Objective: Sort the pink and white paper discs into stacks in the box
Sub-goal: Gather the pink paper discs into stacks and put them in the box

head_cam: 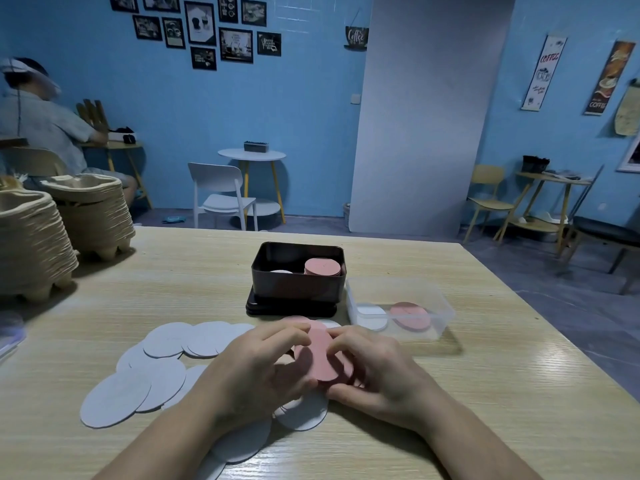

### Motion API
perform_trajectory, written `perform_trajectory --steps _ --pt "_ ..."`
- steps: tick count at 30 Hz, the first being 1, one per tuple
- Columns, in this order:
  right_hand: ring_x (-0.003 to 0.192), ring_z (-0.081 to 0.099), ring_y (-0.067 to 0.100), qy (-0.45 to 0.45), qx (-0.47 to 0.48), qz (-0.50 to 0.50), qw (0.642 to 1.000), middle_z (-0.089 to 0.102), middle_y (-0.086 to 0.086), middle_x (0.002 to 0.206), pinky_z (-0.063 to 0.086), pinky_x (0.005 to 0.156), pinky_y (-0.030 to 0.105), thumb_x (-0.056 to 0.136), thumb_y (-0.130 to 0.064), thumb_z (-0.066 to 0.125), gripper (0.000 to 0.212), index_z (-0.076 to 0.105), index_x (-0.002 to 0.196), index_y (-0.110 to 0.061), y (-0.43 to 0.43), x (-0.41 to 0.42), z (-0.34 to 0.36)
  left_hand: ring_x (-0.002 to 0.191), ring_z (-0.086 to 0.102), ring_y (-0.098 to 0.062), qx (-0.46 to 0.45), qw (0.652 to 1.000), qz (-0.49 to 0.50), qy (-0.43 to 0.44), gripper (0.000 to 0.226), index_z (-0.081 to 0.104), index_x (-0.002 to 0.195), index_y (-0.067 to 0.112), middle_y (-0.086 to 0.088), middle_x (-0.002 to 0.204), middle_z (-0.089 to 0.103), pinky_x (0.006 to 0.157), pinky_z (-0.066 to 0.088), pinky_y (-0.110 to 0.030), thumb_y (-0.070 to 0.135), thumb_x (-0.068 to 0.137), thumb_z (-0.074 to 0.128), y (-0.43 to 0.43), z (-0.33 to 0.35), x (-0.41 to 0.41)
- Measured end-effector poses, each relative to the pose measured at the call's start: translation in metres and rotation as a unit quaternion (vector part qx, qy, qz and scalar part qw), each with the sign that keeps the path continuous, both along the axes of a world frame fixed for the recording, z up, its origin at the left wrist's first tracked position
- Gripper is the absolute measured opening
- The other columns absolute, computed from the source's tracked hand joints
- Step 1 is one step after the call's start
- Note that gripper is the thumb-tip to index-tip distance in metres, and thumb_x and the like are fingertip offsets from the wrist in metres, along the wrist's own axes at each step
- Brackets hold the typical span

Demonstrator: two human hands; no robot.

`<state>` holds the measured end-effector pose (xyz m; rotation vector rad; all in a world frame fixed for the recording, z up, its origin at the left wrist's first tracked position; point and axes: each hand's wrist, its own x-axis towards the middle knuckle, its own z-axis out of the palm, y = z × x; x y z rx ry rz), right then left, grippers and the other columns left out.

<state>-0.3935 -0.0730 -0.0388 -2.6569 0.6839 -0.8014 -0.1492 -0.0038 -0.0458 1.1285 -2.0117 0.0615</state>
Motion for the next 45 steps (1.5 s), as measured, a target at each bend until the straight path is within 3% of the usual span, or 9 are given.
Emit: perform_trajectory --steps 4,9,17,22,27,34,38,41,45 --pt "0.136 0.051 -0.003 -0.028 -0.001 0.009 1.000 0.065 -0.003 0.137 0.051 0.095 0.027 0.087 -0.050 0.080 0.040 0.057 0.111 -0.028 0.002 0.000 0.001 0.116 0.063 -0.001 0.016 1.000 -0.015 -0.020 0.031 0.065 0.107 0.028 0.008 0.126 0.071 0.080 0.053 -0.016 0.049 0.086 0.075 -0.001 -0.002 0.001" --pt "0.143 0.048 0.001 -0.061 -0.019 0.020 0.998 0.066 0.004 0.139 0.049 0.103 0.025 0.083 -0.044 0.086 0.038 0.063 0.100 -0.019 0.002 0.002 0.001 0.112 0.059 0.002 0.046 0.998 -0.044 -0.005 0.031 0.068 0.103 0.025 0.016 0.130 0.062 0.084 0.051 -0.014 0.052 0.090 0.075 -0.003 0.001 0.001" --pt "0.139 0.053 0.003 -0.037 -0.007 0.027 0.999 0.065 0.003 0.140 0.048 0.096 0.018 0.083 -0.053 0.083 0.038 0.065 0.100 -0.024 0.003 0.003 0.001 0.103 0.063 0.000 0.043 0.998 -0.045 -0.001 0.029 0.068 0.090 0.029 0.016 0.123 0.062 0.079 0.055 -0.020 0.044 0.077 0.089 -0.004 0.000 -0.001" --pt "0.107 0.062 0.004 -0.007 -0.040 0.028 0.999 0.065 -0.002 0.133 0.040 0.087 0.008 0.085 -0.047 0.082 0.033 0.065 0.099 -0.022 0.003 0.004 0.003 0.107 0.065 -0.003 0.044 0.998 -0.048 0.006 0.030 0.067 0.091 0.032 0.014 0.123 0.064 0.082 0.057 -0.025 0.047 0.079 0.089 -0.006 -0.004 0.001" --pt "0.100 0.067 0.016 -0.008 -0.078 0.020 0.997 0.068 0.000 0.126 0.049 0.082 0.016 0.082 -0.044 0.083 0.034 0.065 0.096 -0.019 0.002 0.004 0.002 0.112 0.063 0.000 0.048 0.998 -0.049 -0.006 0.033 0.066 0.097 0.030 0.017 0.126 0.064 0.086 0.055 -0.023 0.045 0.078 0.088 -0.003 -0.002 0.000" --pt "0.112 0.063 0.009 -0.016 -0.049 -0.013 0.999 0.066 -0.005 0.128 0.053 0.092 0.029 0.082 -0.049 0.080 0.036 0.066 0.101 -0.020 -0.004 -0.011 0.009 0.101 0.062 0.003 0.033 0.998 -0.044 -0.022 0.022 0.066 0.104 0.017 0.015 0.120 0.065 0.083 0.054 -0.018 0.029 0.090 0.078 0.004 0.009 -0.005" --pt "0.109 0.064 0.017 0.016 -0.050 0.007 0.999 0.066 -0.005 0.120 0.052 0.090 0.035 0.084 -0.044 0.077 0.032 0.064 0.102 -0.021 -0.008 -0.015 0.017 0.087 0.055 -0.005 0.032 0.994 -0.005 -0.103 0.020 0.065 0.101 0.022 0.017 0.107 0.062 0.068 0.047 -0.023 0.035 0.090 0.073 0.002 0.016 -0.008" --pt "0.105 0.062 0.019 0.022 -0.058 -0.005 0.998 0.066 -0.002 0.114 0.051 0.089 0.036 0.083 -0.040 0.075 0.031 0.063 0.099 -0.016 -0.009 -0.025 0.017 0.085 0.045 -0.003 0.067 0.987 0.022 -0.142 0.022 0.059 0.101 0.031 0.019 0.098 0.056 0.071 0.045 -0.026 0.048 0.088 0.063 -0.003 0.021 -0.011" --pt "0.100 0.061 0.019 0.009 -0.037 -0.043 0.998 0.066 -0.006 0.109 0.053 0.084 0.038 0.080 -0.042 0.076 0.031 0.062 0.098 -0.021 -0.010 -0.037 0.005 0.091 0.048 -0.010 0.111 0.982 0.015 -0.150 0.028 0.056 0.101 0.033 0.019 0.094 0.052 0.079 0.049 -0.034 0.055 0.083 0.058 -0.017 0.024 -0.016"
